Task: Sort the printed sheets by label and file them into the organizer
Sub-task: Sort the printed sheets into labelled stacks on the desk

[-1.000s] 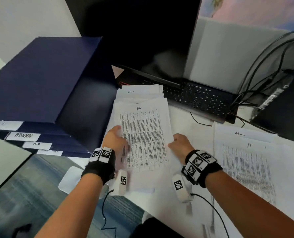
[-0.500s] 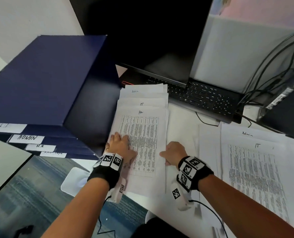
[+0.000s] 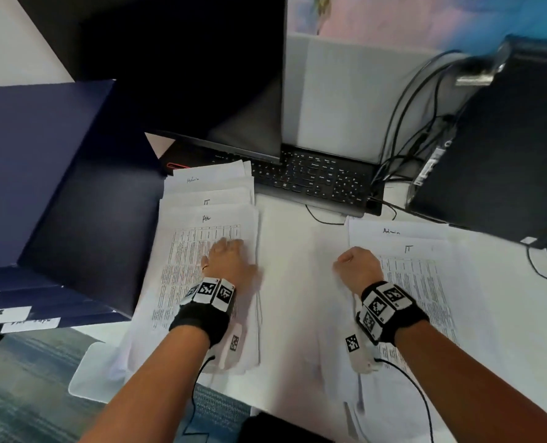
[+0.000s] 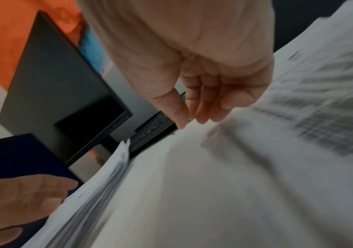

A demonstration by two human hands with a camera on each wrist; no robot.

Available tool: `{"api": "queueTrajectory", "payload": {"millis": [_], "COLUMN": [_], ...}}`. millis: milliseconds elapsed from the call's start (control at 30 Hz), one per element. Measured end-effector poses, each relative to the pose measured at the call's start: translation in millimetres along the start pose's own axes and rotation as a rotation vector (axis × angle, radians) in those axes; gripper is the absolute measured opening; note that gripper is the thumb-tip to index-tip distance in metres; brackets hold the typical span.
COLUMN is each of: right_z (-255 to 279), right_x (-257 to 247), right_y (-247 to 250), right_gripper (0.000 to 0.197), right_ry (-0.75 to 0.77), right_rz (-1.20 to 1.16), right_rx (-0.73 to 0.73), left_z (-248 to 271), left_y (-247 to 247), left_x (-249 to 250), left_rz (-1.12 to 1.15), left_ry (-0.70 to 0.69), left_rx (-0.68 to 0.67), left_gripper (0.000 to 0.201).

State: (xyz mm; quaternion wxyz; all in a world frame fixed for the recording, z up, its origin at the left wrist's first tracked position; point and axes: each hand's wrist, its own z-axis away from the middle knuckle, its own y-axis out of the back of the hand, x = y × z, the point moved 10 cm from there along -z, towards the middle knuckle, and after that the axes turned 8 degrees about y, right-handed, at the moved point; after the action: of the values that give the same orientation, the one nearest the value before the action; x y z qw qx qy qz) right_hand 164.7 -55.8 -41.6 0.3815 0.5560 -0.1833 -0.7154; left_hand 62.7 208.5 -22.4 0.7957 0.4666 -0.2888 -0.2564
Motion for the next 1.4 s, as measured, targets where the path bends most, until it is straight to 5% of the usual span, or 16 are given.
{"api": "queueTrajectory", "payload": {"millis": [267, 533, 700, 833, 1000, 1067, 1233, 1333, 1400], "right_z": [-6.4, 0.5, -8.4, -17.1, -23.6, -21.3, -21.7, -15.8, -12.6], "right_x": [93.6, 152.6, 168.8, 171.2, 171.1, 173.1, 170.3, 166.1, 161.7], "right_y": [77.3, 121.6, 123.0, 123.3, 123.3, 123.6, 119.1, 118.7, 119.4], "right_gripper": [0.035, 0.053, 0.062, 0.055, 0.029, 0.009, 0.024, 0.034, 0.031], "right_ry": [-0.22, -0.357, -0.335, -0.296, -0.235, -0.248, -0.208, -0.185, -0.176], "right_rz": [0.441, 0.28, 0.034, -0.016, -0.015, -0.053, -0.101, -0.184, -0.217], "right_rx": [-0.055, 0.017, 0.054, 0.024, -0.073, -0.102, -0.139, -0.129, -0.134], "left_z": [40.5, 76.2, 77.6, 77.3, 78.0, 84.2, 86.0, 80.0, 72.0], "left_y": [-47.6, -120.2, -120.9, -120.0, -122.4, -121.8, -128.3, -122.4, -120.9], "left_x": [119.5, 167.9, 169.8, 171.1, 178.2, 186.4, 186.3, 174.2, 166.9], "left_rz": [0.26, 0.26, 0.479, 0.444, 0.449, 0.461, 0.667, 0.786, 0.709], "left_ry": [-0.263, -0.259, -0.169, -0.191, -0.233, -0.325, -0.356, -0.217, -0.185], "left_rx": [-0.104, -0.365, -0.331, -0.267, -0.25, -0.232, -0.285, -0.275, -0.221], "left_gripper": [0.035, 0.017, 0.035, 0.033, 0.026, 0.046, 0.087, 0.091, 0.076]}}
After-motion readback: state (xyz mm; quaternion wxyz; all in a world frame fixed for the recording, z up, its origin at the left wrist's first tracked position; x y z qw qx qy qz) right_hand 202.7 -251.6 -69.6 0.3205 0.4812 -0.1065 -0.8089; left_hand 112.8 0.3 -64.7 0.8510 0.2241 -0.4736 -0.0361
